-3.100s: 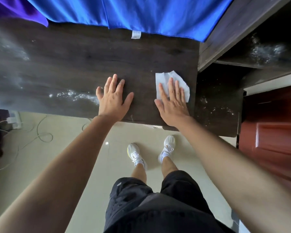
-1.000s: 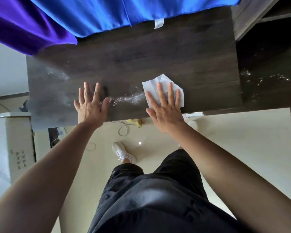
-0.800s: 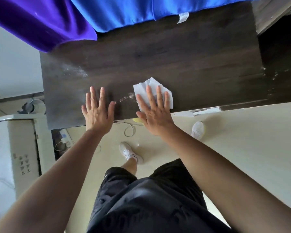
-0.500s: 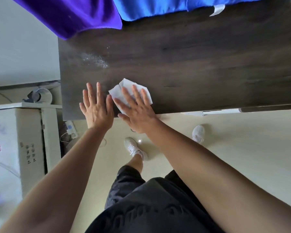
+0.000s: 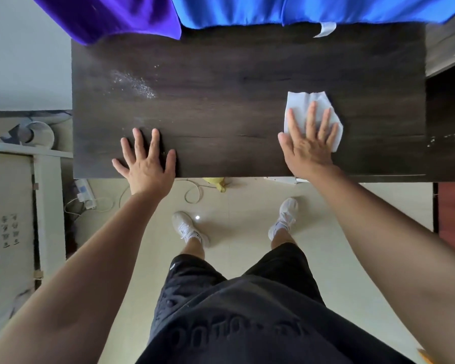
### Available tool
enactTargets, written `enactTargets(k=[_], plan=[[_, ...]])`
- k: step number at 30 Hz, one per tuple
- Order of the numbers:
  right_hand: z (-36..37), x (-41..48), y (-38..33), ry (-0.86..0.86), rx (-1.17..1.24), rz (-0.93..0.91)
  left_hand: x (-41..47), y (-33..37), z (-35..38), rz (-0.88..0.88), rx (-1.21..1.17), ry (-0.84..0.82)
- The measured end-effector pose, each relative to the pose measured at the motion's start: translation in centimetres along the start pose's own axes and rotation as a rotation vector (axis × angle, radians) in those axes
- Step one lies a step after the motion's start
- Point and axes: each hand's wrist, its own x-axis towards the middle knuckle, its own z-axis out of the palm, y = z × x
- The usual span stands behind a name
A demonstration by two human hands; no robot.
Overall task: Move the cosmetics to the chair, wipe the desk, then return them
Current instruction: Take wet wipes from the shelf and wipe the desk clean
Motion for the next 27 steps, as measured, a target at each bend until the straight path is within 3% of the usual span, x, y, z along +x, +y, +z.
enactTargets(k=[3,8,13,15,21,27], plan=[[0.7,-0.7,-4.4,-0.002,-0.002,-0.059,0.2,-0.3,-0.4,0.012,0.019,-0.037],[2.6,-3.6,-12.6,-0.046,-0.086,-0.365,0.6,-0.6,-1.0,0.02,0.042,-0.076],[2.9,-5.2,-8.9,-0.048,-0.126,-0.526,0.5,-0.4,-1.2,-0.001,0.032,-0.087],[2.7,-5.3,-4.6,-0.043,-0.104,-0.431,0.5,-0.3,-1.4,0.0,0.022,-0.091],[0.7,-4.0,6.6,-0.093,0.031,0.15,0.5,0.2,-2.0,-0.006,0.033,-0.104],[-1.3,-1.1,6.3,-0.094,0.143,0.504,0.4,0.5,-2.3,-0.006,0.037,-0.116]])
